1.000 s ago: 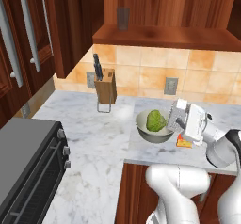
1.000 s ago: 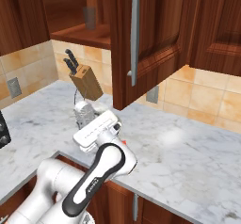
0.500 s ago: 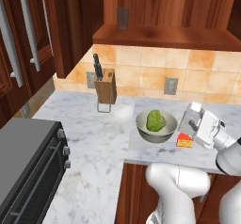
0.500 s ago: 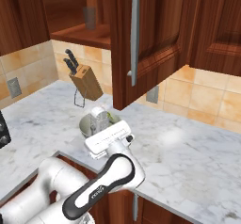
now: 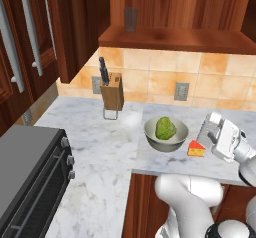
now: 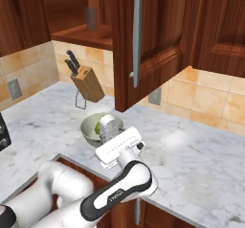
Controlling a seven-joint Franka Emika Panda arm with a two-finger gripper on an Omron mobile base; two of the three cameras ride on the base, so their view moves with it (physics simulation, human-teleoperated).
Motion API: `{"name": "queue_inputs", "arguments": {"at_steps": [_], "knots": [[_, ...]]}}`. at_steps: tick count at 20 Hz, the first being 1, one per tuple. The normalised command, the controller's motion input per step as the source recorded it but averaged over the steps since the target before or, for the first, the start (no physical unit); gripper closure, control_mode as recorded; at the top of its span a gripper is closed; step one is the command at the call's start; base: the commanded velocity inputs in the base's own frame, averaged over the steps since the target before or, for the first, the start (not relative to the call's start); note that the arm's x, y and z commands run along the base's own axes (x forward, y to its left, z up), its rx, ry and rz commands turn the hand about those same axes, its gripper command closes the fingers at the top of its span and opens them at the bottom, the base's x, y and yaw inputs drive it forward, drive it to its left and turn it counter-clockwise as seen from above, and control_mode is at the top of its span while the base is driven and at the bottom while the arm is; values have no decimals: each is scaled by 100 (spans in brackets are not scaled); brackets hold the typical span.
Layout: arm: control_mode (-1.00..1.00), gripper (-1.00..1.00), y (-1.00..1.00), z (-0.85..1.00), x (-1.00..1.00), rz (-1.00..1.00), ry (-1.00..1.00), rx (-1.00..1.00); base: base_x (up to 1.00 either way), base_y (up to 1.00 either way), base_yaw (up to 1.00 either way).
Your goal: Pick the cheese from the fridge and the cheese grater from the cabinet and place them next to the salad bowl.
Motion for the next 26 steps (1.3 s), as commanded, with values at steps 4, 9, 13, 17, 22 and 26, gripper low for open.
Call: {"name": "queue_inputs", "arguments": {"at_steps": [4, 9, 13, 17, 22, 26], "knots": [[-100, 100, -46, -38, 0, -16, 0, -4, 0, 0, 0], [-100, 100, -57, -29, 2, -9, 20, 0, 0, 0, 0], [-100, 100, -22, -20, 31, 0, 16, 0, 0, 0, 0], [-100, 100, -25, -22, 41, 0, 13, 0, 0, 0, 0], [-100, 100, -10, -24, 30, 22, 1, 2, 0, 0, 0], [-100, 100, -13, -26, 22, 36, -6, 9, 0, 0, 0]]}}
